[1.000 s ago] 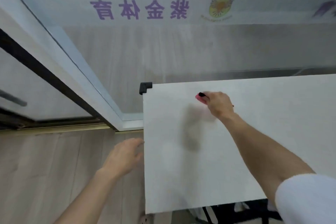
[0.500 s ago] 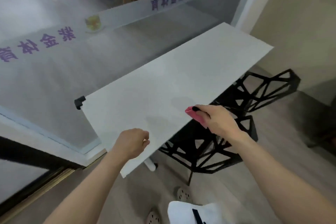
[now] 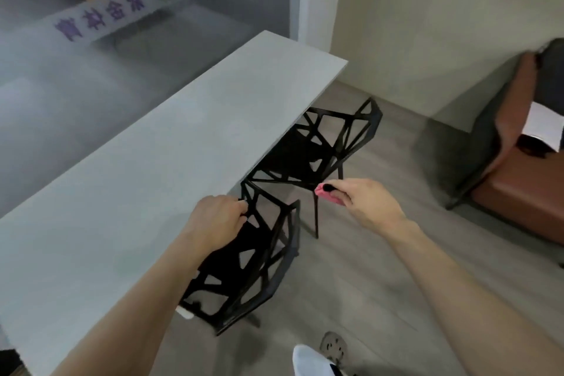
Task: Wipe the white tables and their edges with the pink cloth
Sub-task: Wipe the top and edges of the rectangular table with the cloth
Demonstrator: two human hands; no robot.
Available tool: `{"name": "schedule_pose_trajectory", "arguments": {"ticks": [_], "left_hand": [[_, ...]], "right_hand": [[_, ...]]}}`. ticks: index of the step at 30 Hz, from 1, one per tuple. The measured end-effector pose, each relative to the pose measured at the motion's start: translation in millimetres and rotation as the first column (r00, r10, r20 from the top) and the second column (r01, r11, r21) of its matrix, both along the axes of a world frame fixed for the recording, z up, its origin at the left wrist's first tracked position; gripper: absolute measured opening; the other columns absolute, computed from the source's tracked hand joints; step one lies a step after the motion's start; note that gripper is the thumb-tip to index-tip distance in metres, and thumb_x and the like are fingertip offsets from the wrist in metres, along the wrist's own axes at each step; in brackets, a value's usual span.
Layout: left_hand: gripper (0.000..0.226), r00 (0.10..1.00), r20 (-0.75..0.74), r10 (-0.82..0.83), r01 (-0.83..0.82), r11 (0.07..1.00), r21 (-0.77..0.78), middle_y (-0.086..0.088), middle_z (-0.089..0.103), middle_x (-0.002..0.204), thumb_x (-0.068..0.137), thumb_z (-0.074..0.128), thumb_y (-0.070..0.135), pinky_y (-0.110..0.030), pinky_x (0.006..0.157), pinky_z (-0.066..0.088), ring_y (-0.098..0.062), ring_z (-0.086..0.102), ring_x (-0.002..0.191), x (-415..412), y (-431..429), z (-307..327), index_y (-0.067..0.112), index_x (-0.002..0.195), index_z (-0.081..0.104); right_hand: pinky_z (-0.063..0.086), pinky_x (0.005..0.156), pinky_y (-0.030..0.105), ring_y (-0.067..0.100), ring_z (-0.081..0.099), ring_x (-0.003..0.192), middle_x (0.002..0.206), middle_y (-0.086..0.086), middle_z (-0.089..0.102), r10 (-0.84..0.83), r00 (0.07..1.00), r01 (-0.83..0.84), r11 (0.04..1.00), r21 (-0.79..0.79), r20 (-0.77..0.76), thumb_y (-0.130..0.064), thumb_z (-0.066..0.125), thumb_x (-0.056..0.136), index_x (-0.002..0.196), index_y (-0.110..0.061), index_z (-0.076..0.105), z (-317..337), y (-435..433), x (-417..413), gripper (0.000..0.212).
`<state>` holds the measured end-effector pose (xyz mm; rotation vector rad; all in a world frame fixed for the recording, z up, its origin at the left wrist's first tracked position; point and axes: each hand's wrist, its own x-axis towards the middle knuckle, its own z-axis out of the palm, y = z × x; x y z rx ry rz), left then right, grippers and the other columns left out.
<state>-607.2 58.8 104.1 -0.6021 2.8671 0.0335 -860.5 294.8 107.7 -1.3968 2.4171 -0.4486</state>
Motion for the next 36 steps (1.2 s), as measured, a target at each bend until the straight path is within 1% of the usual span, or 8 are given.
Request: {"name": "schedule_pose_trajectory", "arguments": {"ticks": [3, 10, 13, 22, 26, 28, 31, 36], "left_hand": [[0.022, 0.999, -0.008, 0.038, -0.038, 0.999, -0.002, 0.009, 0.069, 0.099, 0.105, 0.050, 0.039, -0.040, 0.078, 0.057, -0.022, 0.070, 0.095, -59.3, 19.0, -7.7, 0.028, 0.105, 0.069], [0.019, 0.987, -0.003, 0.161, -0.161, 0.987, -0.020, 0.010, 0.065, 0.090, 0.104, 0.049, 0.036, -0.040, 0.074, 0.059, -0.017, 0.068, 0.085, -182.3, 9.2, -19.8, 0.030, 0.098, 0.066], [0.010, 0.978, -0.074, 0.196, -0.192, 0.980, 0.056, 0.012, 0.066, 0.093, 0.104, 0.057, 0.036, -0.036, 0.074, 0.057, -0.015, 0.069, 0.088, -254.4, -7.9, -31.3, 0.035, 0.101, 0.066], [0.058, 0.959, -0.233, 0.162, 0.005, 0.812, 0.584, 0.018, 0.071, 0.131, 0.087, 0.082, 0.050, -0.035, 0.098, 0.058, -0.004, 0.068, 0.116, -582.3, -14.5, -23.6, 0.036, 0.141, 0.064], [0.016, 0.932, -0.289, 0.216, 0.056, 0.705, 0.707, 0.013, 0.071, 0.087, 0.088, 0.081, 0.027, -0.029, 0.077, 0.052, 0.002, 0.063, 0.079, -693.4, -24.1, -4.2, 0.029, 0.100, 0.071], [0.020, 0.907, -0.313, 0.283, 0.032, 0.694, 0.719, 0.010, 0.064, 0.075, 0.092, 0.073, 0.019, -0.031, 0.069, 0.047, -0.003, 0.055, 0.068, -739.7, -40.5, -3.4, 0.033, 0.085, 0.062], [0.020, 0.870, -0.309, 0.383, -0.037, 0.677, 0.735, 0.008, 0.065, 0.078, 0.100, 0.064, 0.026, -0.036, 0.074, 0.050, -0.009, 0.058, 0.072, -788.1, -72.3, -12.0, 0.036, 0.084, 0.059], [0.019, 0.721, -0.211, 0.660, -0.320, 0.588, 0.743, 0.000, 0.069, 0.085, 0.111, 0.054, 0.025, -0.047, 0.079, 0.053, -0.025, 0.065, 0.082, -813.6, -107.6, -16.4, 0.030, 0.094, 0.062]], "right_hand": [[0.057, 0.088, 0.044, 0.016, 0.069, 0.106, 0.117, -0.012, 0.075, 0.035, 0.999, -0.037, 0.998, 0.050, 0.027, -0.083, 0.017, 0.098, 0.132, -0.047, 0.067, 3.4, 18.3, -59.1, 0.071], [0.058, 0.083, 0.039, 0.011, 0.070, 0.102, 0.112, -0.015, 0.075, 0.105, 0.995, -0.104, 0.994, 0.044, -0.004, -0.069, 0.036, 0.108, 0.129, -0.046, 0.066, 2.4, -1.6, -200.8, 0.043], [0.056, 0.073, 0.038, 0.014, 0.070, 0.082, 0.102, -0.009, 0.075, 0.092, 0.995, -0.090, 0.995, 0.037, -0.032, -0.059, 0.039, 0.111, 0.124, -0.037, 0.062, -3.4, -19.9, -266.7, 0.034], [0.053, 0.079, 0.047, 0.024, 0.069, 0.089, 0.098, -0.005, 0.074, 0.064, 0.994, -0.070, 0.995, 0.069, 0.086, -0.047, 0.055, 0.109, 0.112, -0.033, 0.060, 10.2, -55.1, -499.2, 0.015], [0.051, 0.074, 0.041, 0.017, 0.069, 0.084, 0.094, -0.009, 0.075, 0.060, 0.985, -0.054, 0.998, -0.045, 0.161, -0.049, 0.054, 0.110, 0.111, -0.036, 0.063, 17.2, -89.5, -585.5, 0.016], [0.050, 0.070, 0.032, 0.006, 0.069, 0.083, 0.093, -0.014, 0.075, 0.020, 0.969, 0.000, 0.997, -0.081, 0.246, -0.060, 0.054, 0.107, 0.113, -0.039, 0.063, 14.2, -110.8, -631.2, 0.023], [0.057, 0.079, 0.027, -0.002, 0.070, 0.095, 0.108, -0.020, 0.075, 0.056, 0.924, -0.038, 0.998, -0.054, 0.378, -0.064, 0.074, 0.094, 0.127, -0.038, 0.064, -2.5, -145.3, -702.2, 0.043], [0.054, 0.071, 0.033, 0.002, 0.070, 0.084, 0.092, -0.017, 0.076, 0.284, 0.866, -0.263, 0.959, -0.109, 0.412, -0.046, 0.072, 0.101, 0.107, -0.033, 0.076, -13.5, -234.7, -781.6, 0.015]]}}
